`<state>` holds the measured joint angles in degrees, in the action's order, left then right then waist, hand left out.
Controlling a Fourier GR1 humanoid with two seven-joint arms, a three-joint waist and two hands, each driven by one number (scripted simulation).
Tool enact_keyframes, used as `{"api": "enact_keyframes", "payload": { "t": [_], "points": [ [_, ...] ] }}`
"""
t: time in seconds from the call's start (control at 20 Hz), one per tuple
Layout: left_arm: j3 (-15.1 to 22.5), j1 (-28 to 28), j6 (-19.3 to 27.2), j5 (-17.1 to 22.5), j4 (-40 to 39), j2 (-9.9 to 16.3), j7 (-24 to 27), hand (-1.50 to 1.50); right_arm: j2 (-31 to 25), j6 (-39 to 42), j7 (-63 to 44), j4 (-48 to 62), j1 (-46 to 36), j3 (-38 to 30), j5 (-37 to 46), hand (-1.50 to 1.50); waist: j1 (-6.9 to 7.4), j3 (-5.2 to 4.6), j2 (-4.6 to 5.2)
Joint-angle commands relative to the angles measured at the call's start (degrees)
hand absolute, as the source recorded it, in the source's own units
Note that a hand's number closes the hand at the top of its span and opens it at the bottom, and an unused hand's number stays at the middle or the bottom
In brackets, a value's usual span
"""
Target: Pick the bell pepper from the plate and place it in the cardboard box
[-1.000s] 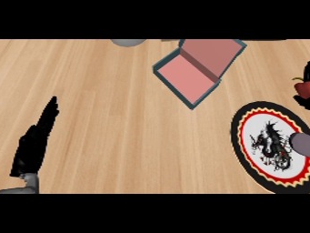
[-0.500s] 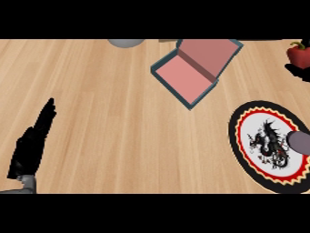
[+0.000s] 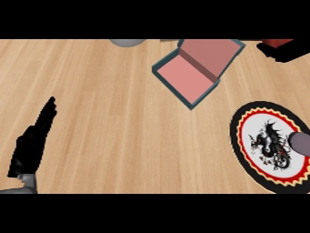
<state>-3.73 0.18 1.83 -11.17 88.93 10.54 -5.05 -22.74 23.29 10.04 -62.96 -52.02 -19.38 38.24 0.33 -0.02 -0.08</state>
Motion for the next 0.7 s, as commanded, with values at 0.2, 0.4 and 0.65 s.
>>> {"api": "enact_keyframes", "payload": {
  "t": [0.2,0.4,0.65],
  "points": [
    [-0.4,1.3,-1.4,0.0,1.5,0.8,0.8,0.0,3.8,-2.6,-7.7,8.1,-9.4,5.0,3.0,1.5,0.69,0.0,0.19],
    [1.1,0.1,0.1,-1.3,2.6,-1.0,-1.6,0.0,8.7,-9.4,-8.1,18.3,-14.4,7.5,6.9,1.5,1.65,0.02,0.5],
    [-0.6,-4.0,-0.7,-0.3,-2.9,-0.3,0.4,0.0,11.6,-15.0,-8.0,29.3,-18.2,8.5,9.8,1.5,2.09,-0.02,1.0]
  ]
}}
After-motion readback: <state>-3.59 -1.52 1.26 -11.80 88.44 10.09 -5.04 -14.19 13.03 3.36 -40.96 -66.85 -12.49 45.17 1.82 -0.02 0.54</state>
